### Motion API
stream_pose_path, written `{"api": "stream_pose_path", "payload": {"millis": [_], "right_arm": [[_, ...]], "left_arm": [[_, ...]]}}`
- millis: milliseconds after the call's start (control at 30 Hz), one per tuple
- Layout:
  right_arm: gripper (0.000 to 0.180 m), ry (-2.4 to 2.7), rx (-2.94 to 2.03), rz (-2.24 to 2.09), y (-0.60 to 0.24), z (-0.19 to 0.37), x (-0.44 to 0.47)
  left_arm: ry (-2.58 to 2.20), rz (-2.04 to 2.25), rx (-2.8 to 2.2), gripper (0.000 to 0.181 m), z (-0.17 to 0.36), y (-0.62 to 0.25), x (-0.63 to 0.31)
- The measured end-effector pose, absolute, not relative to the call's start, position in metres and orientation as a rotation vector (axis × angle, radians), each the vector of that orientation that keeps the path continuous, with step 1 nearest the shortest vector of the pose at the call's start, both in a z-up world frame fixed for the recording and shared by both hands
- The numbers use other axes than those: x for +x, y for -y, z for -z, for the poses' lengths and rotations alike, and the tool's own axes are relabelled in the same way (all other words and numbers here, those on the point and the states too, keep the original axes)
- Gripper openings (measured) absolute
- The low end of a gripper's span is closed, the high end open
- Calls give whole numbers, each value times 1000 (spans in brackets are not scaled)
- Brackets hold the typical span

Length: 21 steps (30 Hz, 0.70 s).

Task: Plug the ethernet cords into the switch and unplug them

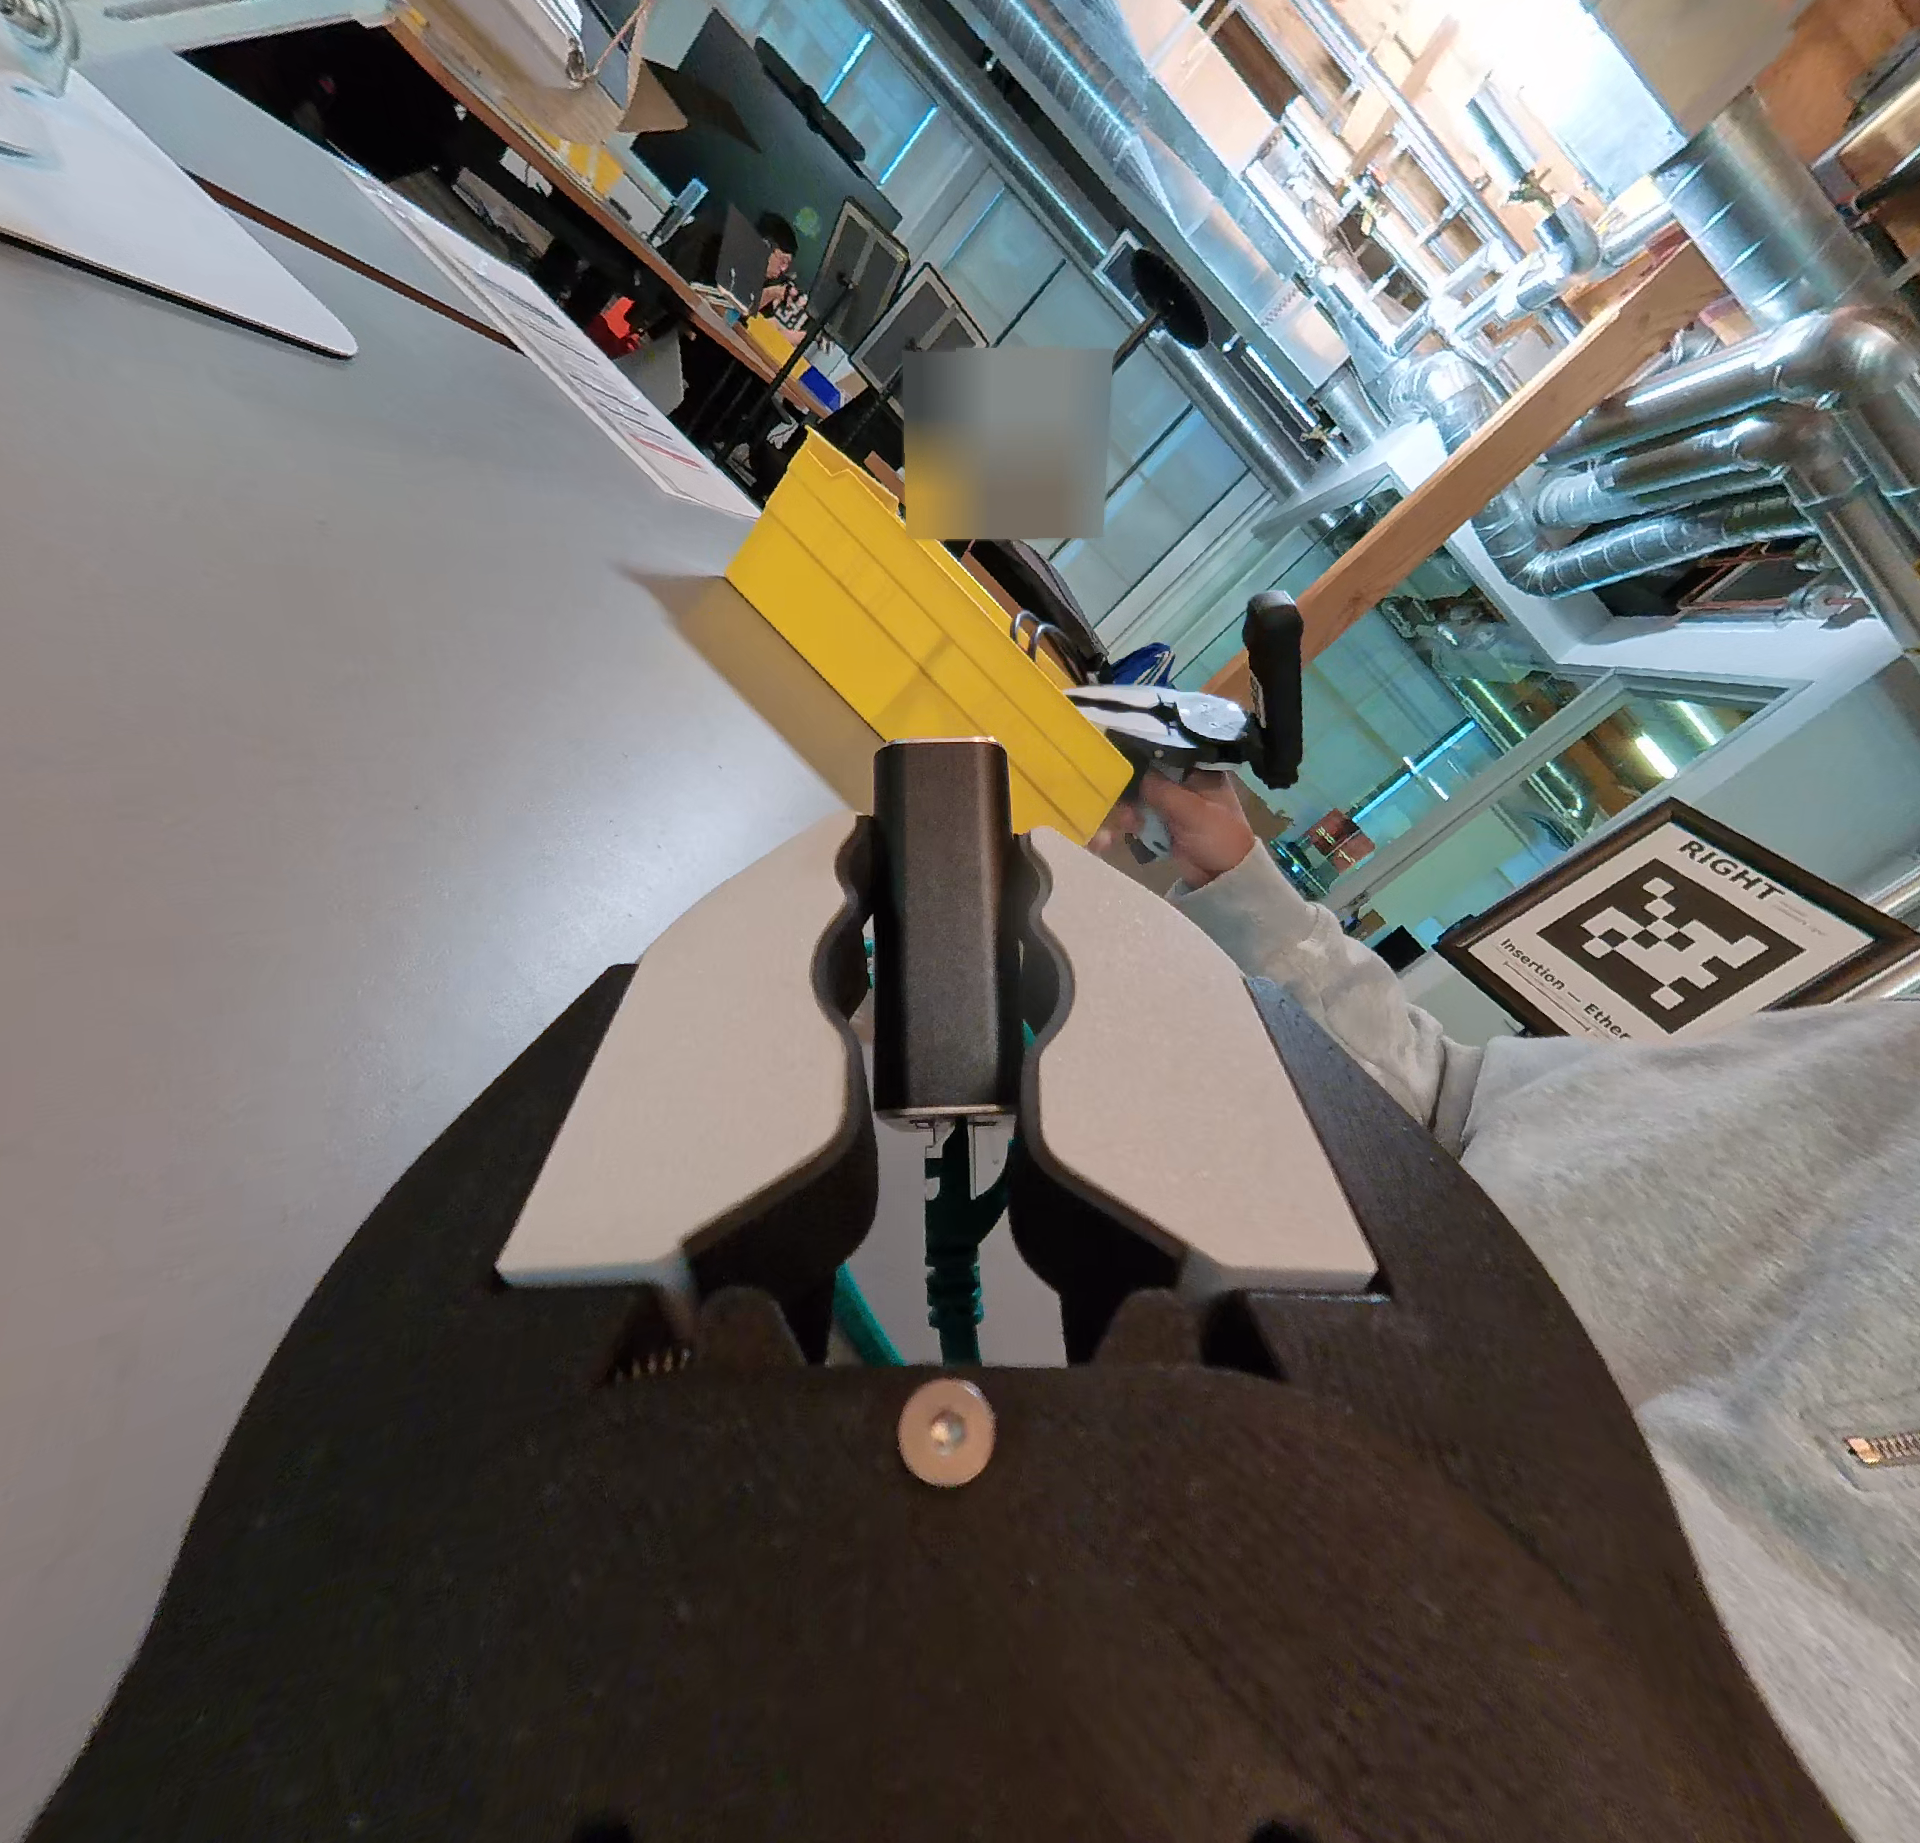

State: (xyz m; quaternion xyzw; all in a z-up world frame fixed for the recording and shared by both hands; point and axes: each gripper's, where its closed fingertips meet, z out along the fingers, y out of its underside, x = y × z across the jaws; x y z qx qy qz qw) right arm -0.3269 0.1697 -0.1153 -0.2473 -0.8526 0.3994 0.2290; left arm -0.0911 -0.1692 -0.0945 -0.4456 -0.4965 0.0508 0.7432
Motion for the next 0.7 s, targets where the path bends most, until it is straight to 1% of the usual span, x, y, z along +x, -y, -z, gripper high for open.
{"api": "stream_pose_path", "payload": {"millis": [133,233,400,533,700], "right_arm": [[12,2164,-420,-1037,-158,98,-348],[12,2130,-300,-1040,-141,89,-350],[12,2161,-332,-1182,-131,78,-340],[12,2112,-344,-1347,-149,52,-312],[12,2001,-371,-1435,-171,20,-284]], "left_arm": [[1090,-116,-974,23,94,170,-91],[1092,-116,-972,23,95,170,-91],[1087,-122,-971,23,94,170,-91],[1084,-113,-963,23,93,171,-90],[1079,-105,-957,23,93,171,-90]]}}
